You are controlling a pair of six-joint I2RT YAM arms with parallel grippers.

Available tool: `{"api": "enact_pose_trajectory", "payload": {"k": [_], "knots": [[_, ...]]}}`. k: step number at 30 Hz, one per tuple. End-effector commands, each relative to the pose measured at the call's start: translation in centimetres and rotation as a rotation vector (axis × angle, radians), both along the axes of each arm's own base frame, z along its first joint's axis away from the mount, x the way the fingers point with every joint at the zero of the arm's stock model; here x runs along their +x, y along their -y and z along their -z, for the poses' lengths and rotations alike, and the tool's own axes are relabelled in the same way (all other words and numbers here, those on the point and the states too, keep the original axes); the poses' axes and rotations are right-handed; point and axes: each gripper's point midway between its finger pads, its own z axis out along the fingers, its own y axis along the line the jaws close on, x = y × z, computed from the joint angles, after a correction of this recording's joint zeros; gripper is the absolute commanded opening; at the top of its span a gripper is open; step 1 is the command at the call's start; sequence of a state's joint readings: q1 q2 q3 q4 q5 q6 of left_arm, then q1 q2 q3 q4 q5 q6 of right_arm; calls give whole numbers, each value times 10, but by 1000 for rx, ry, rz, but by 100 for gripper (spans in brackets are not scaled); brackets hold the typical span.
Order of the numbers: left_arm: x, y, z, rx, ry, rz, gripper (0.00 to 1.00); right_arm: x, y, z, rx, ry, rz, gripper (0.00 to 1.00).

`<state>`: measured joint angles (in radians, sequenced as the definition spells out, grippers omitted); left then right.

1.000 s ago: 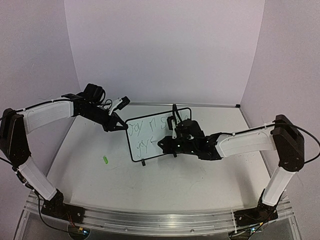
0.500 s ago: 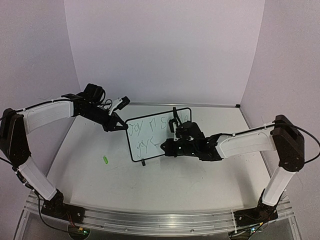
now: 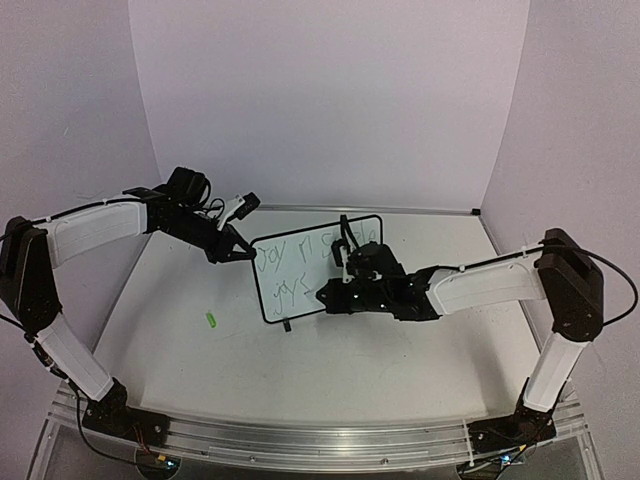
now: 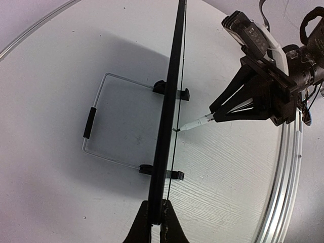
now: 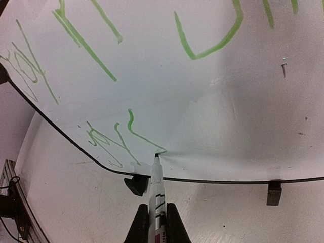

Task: Write a sentence on the whiteboard
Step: Write on the whiteboard with the whiteboard marker without the cap.

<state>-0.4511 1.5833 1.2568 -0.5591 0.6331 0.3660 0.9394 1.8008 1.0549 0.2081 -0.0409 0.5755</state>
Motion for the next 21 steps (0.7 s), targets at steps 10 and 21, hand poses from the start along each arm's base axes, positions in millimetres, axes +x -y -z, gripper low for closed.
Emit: {"api": "enact_pose_trajectory", "payload": {"k": [10,21], "knots": [[2,-9,24,110,-6,-16,0,-1,4,-45,178,99,6,0],[2,-8,26,113,-9,-16,0,4,22,-26,108,75,90,0]]}}
